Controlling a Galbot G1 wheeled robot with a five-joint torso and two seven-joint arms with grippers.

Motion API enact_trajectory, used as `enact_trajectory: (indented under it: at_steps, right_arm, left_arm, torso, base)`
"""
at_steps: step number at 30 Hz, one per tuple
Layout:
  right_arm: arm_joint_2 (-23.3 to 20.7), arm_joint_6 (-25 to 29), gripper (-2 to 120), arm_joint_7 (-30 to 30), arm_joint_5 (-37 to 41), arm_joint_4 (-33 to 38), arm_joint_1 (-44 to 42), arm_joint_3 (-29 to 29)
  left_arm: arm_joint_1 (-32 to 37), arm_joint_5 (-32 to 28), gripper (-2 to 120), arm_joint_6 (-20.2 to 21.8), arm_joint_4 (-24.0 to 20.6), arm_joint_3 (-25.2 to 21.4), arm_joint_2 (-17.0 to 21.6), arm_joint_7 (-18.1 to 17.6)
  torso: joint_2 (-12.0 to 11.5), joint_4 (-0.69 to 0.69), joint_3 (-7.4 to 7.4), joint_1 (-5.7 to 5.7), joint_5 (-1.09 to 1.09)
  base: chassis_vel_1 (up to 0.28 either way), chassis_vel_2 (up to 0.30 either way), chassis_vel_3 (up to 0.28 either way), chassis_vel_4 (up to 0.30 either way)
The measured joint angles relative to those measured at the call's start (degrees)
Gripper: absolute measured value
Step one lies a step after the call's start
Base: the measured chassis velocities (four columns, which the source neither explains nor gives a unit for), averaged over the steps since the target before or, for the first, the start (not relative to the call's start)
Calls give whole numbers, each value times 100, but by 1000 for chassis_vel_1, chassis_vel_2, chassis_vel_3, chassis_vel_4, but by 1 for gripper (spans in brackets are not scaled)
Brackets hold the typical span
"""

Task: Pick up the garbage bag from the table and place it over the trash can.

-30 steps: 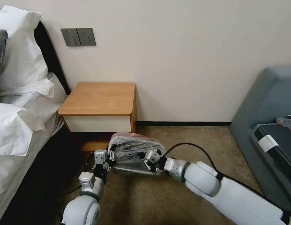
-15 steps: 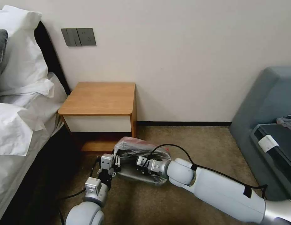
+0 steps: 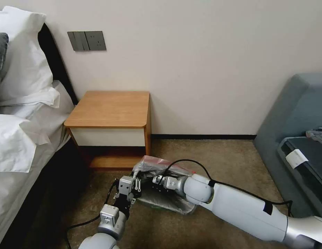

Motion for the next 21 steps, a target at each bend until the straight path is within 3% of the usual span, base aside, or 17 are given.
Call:
enact_trajectory:
  at_steps: [12,14,19,21]
  right_arm:
    - [-385,171,0,-9,28,1137,-434,563]
    - [-651,267,0,-53,30,1582,-702,992]
    - [-967,460,0,-85,-6,1932,-1287,1816]
    - [-1065,556,-1,212,259,2275,-1928,2389]
  left_arm:
    - [-220,-612,4,275,201,-392,29,-218]
    - [-286,-1015,4,410,153,-482,47,-344]
    - [-333,-1550,4,538,-86,-552,78,-456]
    - [-403,-1928,4,726,-138,-581,83,-649]
  torso:
    - [0,0,0,0,0]
    - [0,1,0,0,-1]
    - [0,0,0,0,0]
    - [0,-2,0,0,2]
  base:
    - [0,0,0,0]
    - [0,0,0,0]
    - [0,0,0,0]
    - [0,0,0,0]
